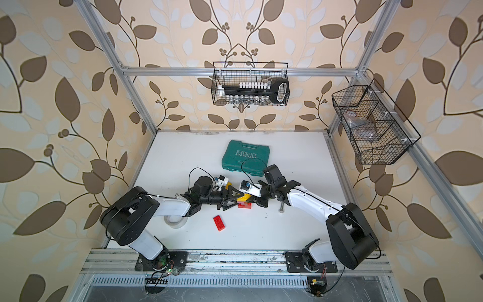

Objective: Assemble the letter s with lego
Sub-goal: Assemble the lego brick with the lego brick.

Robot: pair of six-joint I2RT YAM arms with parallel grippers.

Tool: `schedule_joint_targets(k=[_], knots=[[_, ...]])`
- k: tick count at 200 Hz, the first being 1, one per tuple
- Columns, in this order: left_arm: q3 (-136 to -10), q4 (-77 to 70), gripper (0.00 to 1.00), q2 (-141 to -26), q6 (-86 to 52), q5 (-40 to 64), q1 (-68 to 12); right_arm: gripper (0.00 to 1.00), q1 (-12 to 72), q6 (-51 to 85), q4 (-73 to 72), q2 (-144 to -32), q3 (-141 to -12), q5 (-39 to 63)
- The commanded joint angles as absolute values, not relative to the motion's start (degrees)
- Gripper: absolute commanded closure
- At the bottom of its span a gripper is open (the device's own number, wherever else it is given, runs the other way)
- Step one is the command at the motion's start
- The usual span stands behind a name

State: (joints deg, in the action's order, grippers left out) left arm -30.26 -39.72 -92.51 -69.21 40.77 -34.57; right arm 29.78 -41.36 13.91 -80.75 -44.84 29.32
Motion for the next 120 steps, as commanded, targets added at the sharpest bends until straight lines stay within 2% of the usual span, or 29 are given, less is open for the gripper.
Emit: schedule_joint_targets(k=[1, 120], knots=[[-30.7, -40.5, 0.27, -91.6, -68.2, 42.2, -35.0, 0.95, 30.1, -40.8, 15.1, -81.7, -44.4, 28.4], [-31.3, -38.2, 0.33, -90.1, -67.1, 41.7, -35.0, 0.95, 30.1, -40.9, 15.5, -81.9, -44.6, 27.8]])
